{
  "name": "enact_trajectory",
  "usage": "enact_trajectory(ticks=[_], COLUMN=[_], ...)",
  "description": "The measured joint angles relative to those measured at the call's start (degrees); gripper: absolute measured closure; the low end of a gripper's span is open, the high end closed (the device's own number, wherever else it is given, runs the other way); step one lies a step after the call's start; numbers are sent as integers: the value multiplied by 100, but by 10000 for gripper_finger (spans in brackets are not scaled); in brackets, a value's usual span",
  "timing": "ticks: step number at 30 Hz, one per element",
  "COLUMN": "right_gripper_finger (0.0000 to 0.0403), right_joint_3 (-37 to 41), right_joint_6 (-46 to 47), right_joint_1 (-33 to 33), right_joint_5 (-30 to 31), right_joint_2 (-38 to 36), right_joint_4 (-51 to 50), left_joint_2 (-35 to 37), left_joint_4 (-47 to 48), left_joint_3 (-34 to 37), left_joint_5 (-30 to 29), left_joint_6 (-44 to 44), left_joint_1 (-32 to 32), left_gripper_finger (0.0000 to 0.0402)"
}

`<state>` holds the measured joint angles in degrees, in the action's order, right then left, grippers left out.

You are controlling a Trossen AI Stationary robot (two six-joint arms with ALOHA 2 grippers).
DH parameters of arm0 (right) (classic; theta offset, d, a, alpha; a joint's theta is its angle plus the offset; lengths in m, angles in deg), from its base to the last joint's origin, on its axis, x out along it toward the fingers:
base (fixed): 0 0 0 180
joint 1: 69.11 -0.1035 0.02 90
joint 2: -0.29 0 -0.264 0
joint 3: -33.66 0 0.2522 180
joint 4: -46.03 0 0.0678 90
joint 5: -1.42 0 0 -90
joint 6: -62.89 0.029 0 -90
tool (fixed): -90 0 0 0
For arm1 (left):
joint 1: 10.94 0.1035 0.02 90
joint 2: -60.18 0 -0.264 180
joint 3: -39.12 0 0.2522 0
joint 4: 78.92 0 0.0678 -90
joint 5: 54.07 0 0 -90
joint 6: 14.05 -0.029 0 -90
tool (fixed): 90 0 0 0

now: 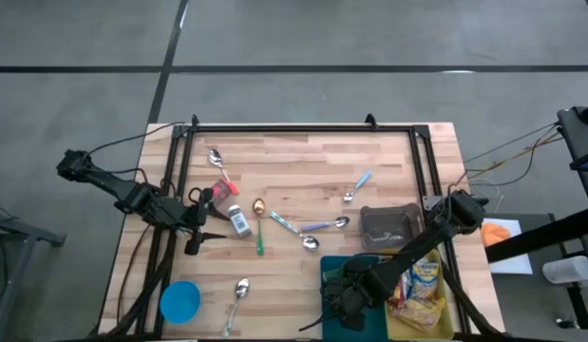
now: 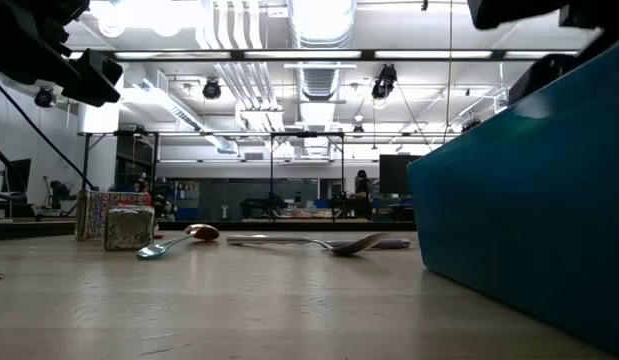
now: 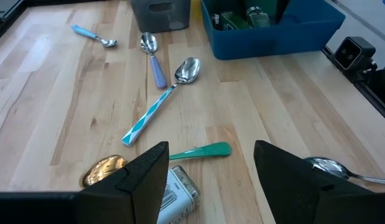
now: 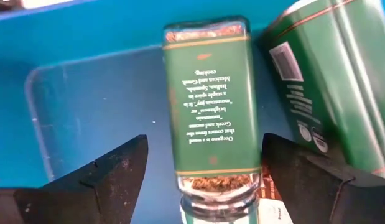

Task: Pick & Place Food Item
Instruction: Put the green seasoning bottle into the blue bin, then put the white seasoning bottle into the blue bin

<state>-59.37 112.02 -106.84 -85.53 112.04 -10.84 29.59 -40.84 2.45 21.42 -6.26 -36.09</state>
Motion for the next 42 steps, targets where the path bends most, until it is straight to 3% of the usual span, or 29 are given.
enact_trajectory(ticks=[9,15,19,27,29,34,42], right_gripper_finger=[87,87,87,87,87,87,87], right_joint_3=[-2,-20,-22,-15,-7,100,521], right_joint_6=[-60,-585,-1096,-1945,-2241,-3575,-5181], right_joint_1=[0,0,4,177,291,724,1957], right_joint_5=[3,82,543,2128,2230,2144,548], right_joint_2=[-437,-930,-1294,-1756,-1795,-1865,-2028], right_joint_4=[4,19,24,182,238,780,2467], left_joint_2=[0,0,0,0,0,0,1], left_joint_4=[0,0,2,2,2,0,0], left_joint_3=[1,1,1,1,1,1,1], left_joint_5=[-1,1,-1,1,-1,0,0], left_joint_6=[-1,0,0,0,0,0,-1], left_joint_1=[1,-1,-1,-1,-1,0,0], left_gripper_finger=[161,161,161,161,161,161,161])
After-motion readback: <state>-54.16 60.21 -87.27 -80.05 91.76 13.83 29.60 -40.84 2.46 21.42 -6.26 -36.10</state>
